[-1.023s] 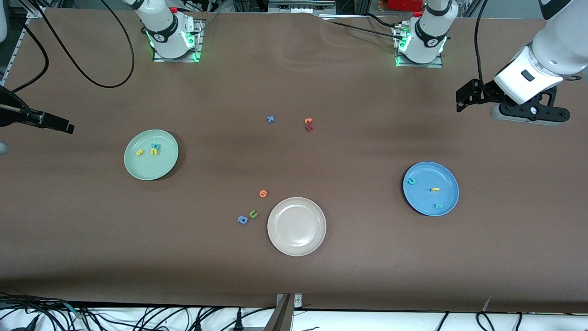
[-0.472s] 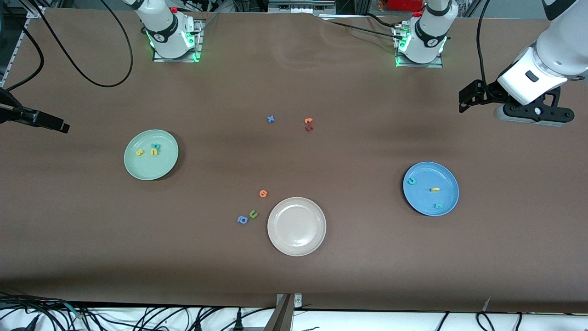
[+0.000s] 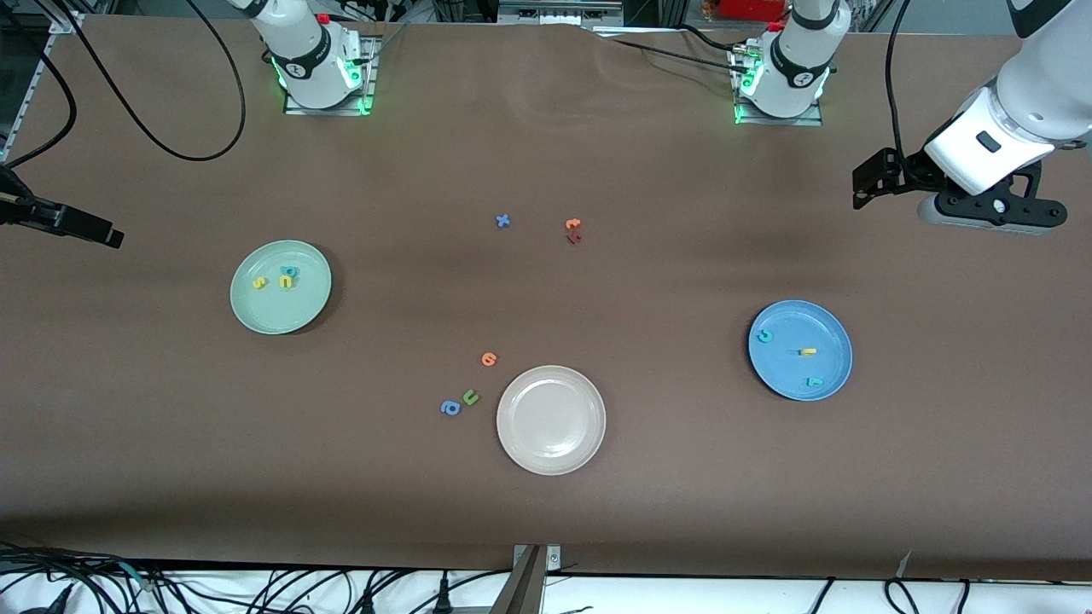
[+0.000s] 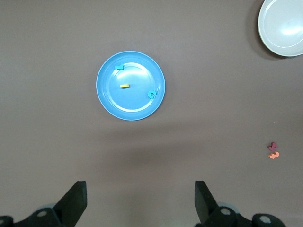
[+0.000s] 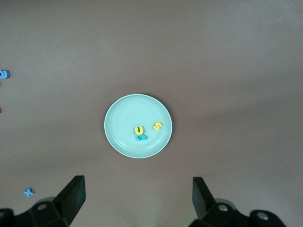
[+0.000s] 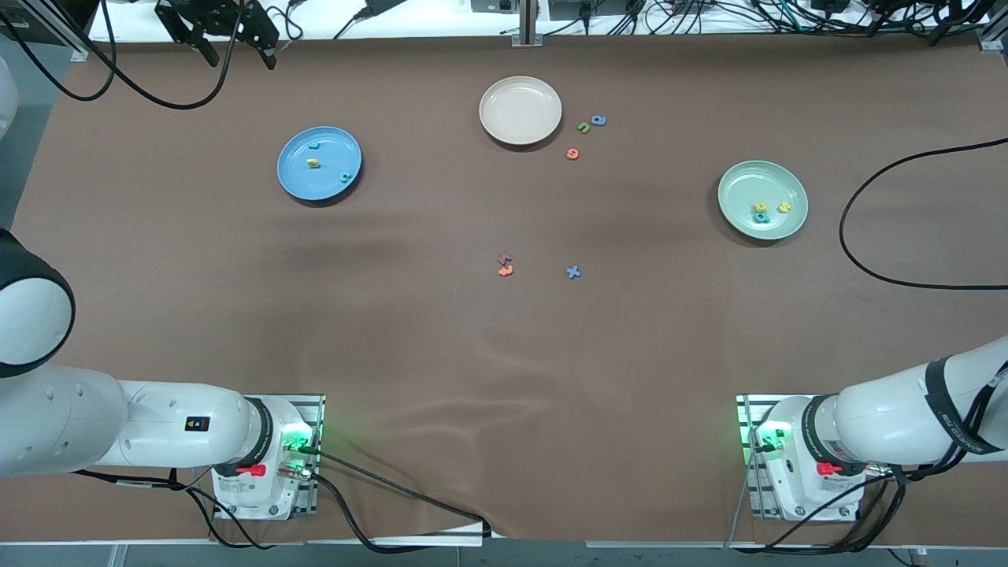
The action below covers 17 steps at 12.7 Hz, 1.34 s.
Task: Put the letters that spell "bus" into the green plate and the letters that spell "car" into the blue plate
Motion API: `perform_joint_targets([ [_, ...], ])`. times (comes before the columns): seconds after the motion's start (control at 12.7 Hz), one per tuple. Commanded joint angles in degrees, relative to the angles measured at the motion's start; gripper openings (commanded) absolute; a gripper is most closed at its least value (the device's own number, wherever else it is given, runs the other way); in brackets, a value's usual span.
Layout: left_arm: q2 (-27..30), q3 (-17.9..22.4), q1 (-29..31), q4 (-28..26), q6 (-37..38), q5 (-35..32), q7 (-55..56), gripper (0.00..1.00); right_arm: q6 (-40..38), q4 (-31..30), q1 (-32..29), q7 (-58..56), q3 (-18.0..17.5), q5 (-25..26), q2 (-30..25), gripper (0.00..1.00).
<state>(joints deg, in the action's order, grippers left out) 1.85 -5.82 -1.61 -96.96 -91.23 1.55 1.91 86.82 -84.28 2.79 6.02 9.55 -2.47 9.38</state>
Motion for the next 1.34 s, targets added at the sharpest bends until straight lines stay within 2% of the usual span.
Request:
perform_joint_targets([
  [0.0, -0.3, -0.1, 0.1, 1.1, 0.9, -1.6, 0.1, 1.00, 0.6, -1.9, -0.1, 0.7, -1.8, 0.3, -2.6, 1.00],
  [0.16, -0.3, -0.1, 0.1, 1.1, 0.9, -1.6, 0.0, 1.00, -0.7, -2.4, -0.1, 2.9, -2.2, 0.4, -3.8, 0.99],
  [0.71, -0.3, -0.1, 0.1, 1.1, 0.9, -1.6, 0.1, 1.00, 1.9, -1.9, -0.2, 2.8, -1.9, 0.1, -3.3, 1.00],
  [1.26, -0.4, -0.1, 0.1, 1.1, 1.0, -1.6, 0.6, 1.00, 0.8, -1.8, -0.3, 2.2, -1.8, 0.2, -2.7, 1.00],
])
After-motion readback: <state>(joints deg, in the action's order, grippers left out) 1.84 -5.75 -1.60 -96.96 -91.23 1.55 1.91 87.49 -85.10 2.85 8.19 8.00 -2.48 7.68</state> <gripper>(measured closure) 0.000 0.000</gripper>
